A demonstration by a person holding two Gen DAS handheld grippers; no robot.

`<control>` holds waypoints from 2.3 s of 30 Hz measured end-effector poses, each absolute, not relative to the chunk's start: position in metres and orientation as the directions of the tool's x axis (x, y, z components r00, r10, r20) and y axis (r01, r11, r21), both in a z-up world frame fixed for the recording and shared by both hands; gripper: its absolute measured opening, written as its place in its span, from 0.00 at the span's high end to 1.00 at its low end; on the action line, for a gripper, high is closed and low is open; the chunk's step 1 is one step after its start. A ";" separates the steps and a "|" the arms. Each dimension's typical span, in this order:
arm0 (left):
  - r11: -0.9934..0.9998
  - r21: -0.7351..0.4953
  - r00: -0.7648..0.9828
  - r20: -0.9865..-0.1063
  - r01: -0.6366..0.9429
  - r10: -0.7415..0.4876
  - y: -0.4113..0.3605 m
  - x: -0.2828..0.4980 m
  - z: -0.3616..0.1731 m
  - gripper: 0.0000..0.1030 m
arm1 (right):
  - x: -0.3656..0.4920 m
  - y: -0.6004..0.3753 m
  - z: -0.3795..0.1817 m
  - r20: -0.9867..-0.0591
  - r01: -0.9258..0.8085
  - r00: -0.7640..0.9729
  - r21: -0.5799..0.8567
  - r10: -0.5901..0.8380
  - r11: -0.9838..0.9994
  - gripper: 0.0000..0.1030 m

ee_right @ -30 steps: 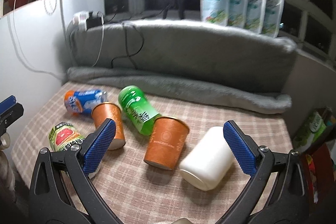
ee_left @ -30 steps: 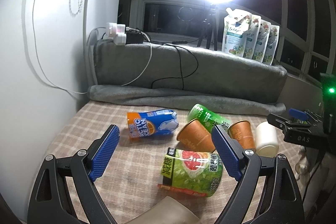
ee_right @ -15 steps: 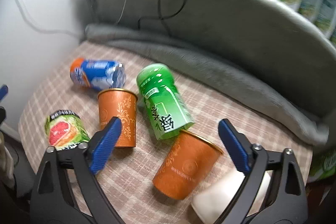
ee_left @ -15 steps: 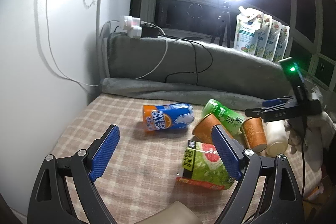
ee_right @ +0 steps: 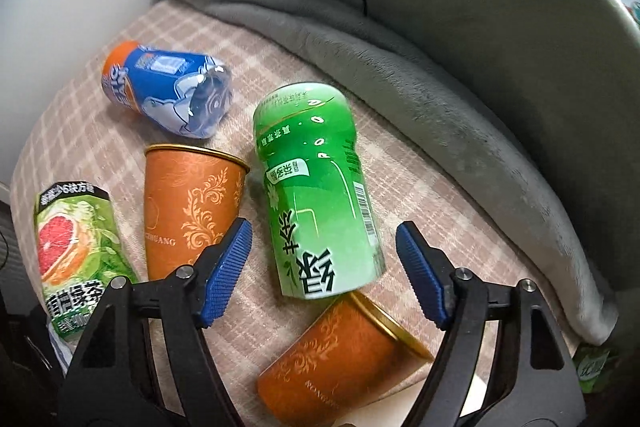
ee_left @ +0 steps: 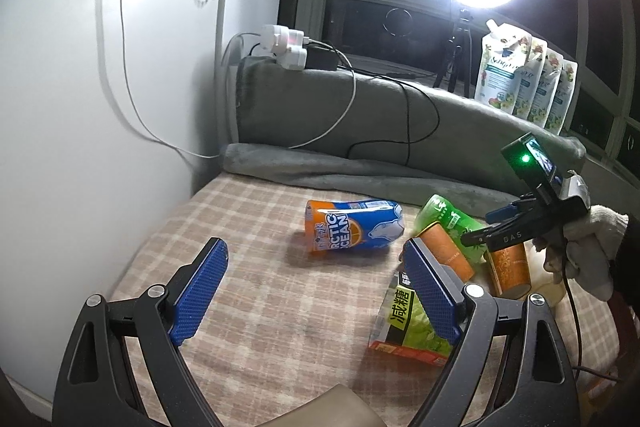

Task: Flip cup upright
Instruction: 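Move the right tool to the lying green tea bottle and close on it, then lift the green bottle with the right tool toward the left tool, then grasp the green bottle with the left tool while the right tool releases it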

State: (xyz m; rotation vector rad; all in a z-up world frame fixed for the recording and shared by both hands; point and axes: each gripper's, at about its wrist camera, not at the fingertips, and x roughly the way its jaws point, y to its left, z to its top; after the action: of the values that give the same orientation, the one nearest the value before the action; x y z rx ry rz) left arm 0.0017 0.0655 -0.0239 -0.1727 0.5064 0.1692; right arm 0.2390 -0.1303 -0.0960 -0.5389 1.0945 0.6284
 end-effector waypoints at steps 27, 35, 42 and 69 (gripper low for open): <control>0.972 -0.114 0.862 -0.492 -0.206 0.125 0.063 0.005 -0.024 0.13 | 0.248 -0.110 -0.091 -0.892 -0.701 0.418 -0.196 0.173 0.685 0.39; 0.975 -0.105 0.866 -0.486 -0.195 0.121 0.058 0.001 -0.022 0.13 | 0.234 -0.117 -0.072 -0.866 -0.699 0.456 -0.207 0.204 0.685 0.39; 0.986 -0.072 0.878 -0.467 -0.153 0.103 0.049 0.000 -0.015 0.13 | 0.174 -0.144 -0.035 -0.829 -0.724 0.488 -0.208 0.274 0.658 0.39; 0.793 0.143 0.618 -0.712 0.593 -0.334 -0.103 0.010 -0.029 0.13 | 0.042 -0.230 -0.098 -0.889 -0.877 0.173 0.057 0.425 0.477 0.37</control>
State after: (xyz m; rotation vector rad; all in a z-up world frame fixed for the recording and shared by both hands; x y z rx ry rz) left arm 0.0103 -0.1027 -0.0290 0.3863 0.7270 -0.5487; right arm 0.0421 -0.2299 -0.0983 -0.5420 1.0160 0.9896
